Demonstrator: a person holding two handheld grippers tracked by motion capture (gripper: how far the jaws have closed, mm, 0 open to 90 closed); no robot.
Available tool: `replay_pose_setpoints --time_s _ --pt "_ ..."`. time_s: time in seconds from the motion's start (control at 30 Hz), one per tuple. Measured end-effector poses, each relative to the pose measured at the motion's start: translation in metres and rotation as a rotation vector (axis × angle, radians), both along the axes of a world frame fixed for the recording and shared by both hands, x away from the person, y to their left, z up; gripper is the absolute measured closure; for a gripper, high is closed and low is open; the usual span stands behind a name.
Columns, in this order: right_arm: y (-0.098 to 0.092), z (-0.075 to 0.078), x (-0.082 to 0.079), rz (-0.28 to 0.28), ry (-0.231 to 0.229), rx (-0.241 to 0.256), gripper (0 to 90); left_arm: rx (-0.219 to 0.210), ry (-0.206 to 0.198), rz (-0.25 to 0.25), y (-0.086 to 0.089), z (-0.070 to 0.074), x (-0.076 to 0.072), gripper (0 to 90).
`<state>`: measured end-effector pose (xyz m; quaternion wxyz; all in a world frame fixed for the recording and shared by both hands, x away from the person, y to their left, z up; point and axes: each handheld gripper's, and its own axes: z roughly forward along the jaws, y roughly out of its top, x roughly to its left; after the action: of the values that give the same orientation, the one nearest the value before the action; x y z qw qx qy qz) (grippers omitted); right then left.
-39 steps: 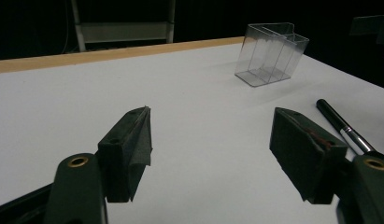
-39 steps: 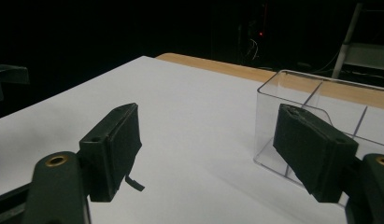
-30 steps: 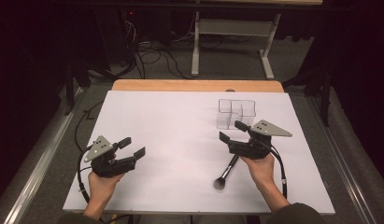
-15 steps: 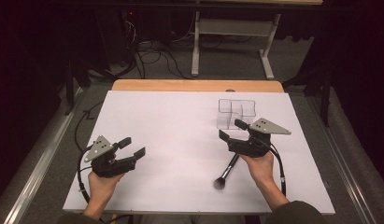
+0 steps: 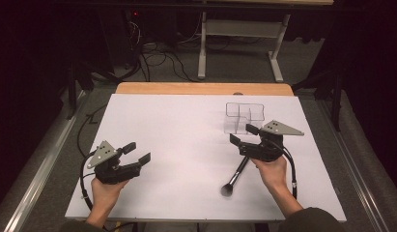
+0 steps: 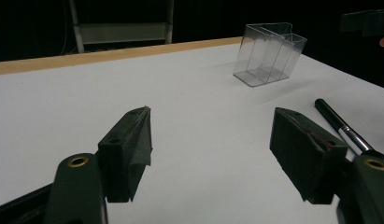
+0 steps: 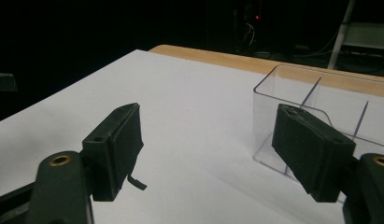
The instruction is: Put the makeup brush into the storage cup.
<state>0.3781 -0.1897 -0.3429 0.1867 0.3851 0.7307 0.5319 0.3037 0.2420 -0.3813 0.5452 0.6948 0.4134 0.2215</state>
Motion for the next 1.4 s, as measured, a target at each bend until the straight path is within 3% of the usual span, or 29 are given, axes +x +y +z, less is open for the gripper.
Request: replay_pose_setpoints --time_s 0.1,0.33,0.57,0.9,1.13,1.17,1.4 --pt "0.0 0.005 0.001 0.004 0.034 -0.016 27.1 -0.008 0.005 -0.002 0.001 0.0 0.0 29.7" --pt "0.0 0.012 0.004 0.026 0.064 -0.072 27.8 -0.006 0.006 -0.004 0.0 0.0 0.001 29.7" --pt "-0.002 0.018 0.002 0.045 0.095 -0.172 28.2 -0.011 0.007 -0.004 0.001 0.0 0.001 29.5" --pt "-0.004 0.023 0.003 0.075 0.149 -0.249 27.6 -0.012 0.012 -0.001 0.0 -0.001 0.001 29.5" --pt "-0.003 0.027 0.001 0.101 0.158 -0.284 28.0 -0.012 0.015 -0.003 0.0 0.0 0.001 29.4" --pt "-0.003 0.028 0.002 0.11 0.179 -0.29 29.0 -0.014 0.015 -0.003 0.0 0.0 0.001 29.4" --pt "-0.002 0.031 0.003 0.135 0.185 -0.34 29.0 -0.01 0.013 -0.004 0.0 0.0 0.001 29.4"
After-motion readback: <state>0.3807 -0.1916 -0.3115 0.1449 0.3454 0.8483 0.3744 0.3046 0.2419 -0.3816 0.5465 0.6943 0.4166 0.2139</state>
